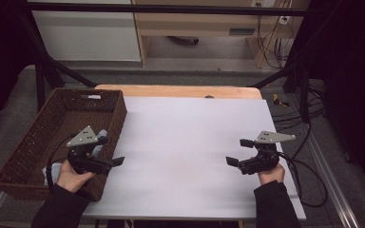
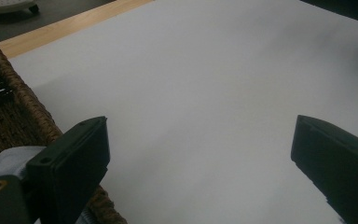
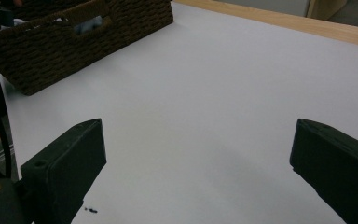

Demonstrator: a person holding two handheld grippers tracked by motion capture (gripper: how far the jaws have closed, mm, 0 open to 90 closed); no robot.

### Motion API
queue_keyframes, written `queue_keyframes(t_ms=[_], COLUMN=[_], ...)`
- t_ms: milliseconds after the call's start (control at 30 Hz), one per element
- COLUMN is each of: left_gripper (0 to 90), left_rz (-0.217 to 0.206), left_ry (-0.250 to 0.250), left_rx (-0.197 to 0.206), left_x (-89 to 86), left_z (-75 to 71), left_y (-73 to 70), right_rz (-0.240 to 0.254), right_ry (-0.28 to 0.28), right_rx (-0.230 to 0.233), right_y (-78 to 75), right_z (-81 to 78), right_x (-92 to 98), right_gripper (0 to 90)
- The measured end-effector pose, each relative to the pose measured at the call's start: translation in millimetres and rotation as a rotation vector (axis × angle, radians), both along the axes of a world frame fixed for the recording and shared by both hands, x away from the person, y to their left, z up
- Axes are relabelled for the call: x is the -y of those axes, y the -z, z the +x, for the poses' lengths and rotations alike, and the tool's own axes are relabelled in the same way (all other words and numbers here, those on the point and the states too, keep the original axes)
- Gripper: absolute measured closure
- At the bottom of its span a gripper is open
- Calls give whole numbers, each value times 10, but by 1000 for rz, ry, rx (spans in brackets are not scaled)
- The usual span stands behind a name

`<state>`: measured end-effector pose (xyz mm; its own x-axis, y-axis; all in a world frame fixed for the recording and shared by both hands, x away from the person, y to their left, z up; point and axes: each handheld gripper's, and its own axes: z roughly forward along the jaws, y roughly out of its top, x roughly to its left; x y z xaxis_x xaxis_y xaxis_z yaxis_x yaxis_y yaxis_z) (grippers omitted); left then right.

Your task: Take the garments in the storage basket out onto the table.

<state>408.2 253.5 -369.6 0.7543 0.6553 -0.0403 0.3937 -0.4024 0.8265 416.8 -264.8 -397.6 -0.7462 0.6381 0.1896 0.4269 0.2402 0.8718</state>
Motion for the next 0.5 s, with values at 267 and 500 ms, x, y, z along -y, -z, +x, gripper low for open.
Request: queue_keyframes(t_ms=[267, 500], left_gripper=[42, 42], left_rz=[1, 0], left_ry=[-1, -10], left_rx=[3, 9], left_x=[-7, -26], left_z=[-16, -26], left_y=[-16, -51], right_rz=[6, -6], right_ry=[-1, 1], right_rx=[-1, -6], right_y=[2, 12], right_z=[-3, 2], right_x=[6, -4], right_gripper=[41, 41])
